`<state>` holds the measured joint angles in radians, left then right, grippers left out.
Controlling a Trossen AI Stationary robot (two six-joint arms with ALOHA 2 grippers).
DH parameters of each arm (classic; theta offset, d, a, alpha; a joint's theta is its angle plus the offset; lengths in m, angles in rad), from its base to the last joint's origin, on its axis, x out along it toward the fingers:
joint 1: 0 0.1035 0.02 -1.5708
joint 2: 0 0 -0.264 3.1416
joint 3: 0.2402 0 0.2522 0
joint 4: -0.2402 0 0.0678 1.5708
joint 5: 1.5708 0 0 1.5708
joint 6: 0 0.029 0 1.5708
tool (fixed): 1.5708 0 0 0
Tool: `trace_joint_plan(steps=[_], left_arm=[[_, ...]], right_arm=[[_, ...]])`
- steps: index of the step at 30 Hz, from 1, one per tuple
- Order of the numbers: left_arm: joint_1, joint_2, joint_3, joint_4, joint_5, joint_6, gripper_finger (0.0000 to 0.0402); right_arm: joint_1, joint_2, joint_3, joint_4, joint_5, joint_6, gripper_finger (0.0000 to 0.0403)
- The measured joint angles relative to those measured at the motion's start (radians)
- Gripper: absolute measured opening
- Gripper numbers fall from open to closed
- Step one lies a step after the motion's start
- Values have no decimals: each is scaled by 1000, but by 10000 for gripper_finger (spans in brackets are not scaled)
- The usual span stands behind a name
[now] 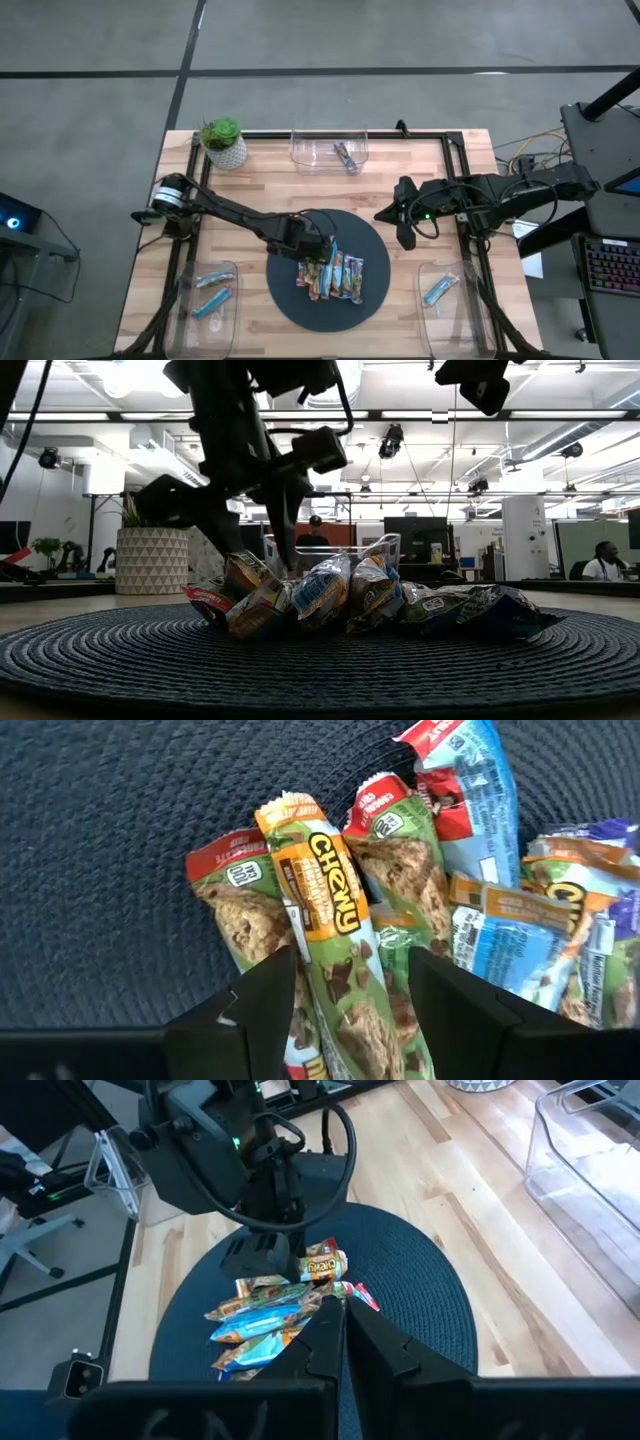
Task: Pick and place Granola Bars by type
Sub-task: Put the yellow granola bar into the bottom right transparent bin
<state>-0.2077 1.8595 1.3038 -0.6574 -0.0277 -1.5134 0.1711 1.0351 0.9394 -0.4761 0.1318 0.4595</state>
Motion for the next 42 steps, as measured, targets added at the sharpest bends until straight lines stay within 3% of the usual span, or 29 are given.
trace_joint_plan(steps=[23, 42], left_arm=[[3, 10, -15, 10, -3, -8, 173], [3, 10, -18, 67, 13, 43, 61]], right_arm=[[0, 0, 0, -22, -1, 0, 8], [0, 0, 0, -22, 0, 0, 8]])
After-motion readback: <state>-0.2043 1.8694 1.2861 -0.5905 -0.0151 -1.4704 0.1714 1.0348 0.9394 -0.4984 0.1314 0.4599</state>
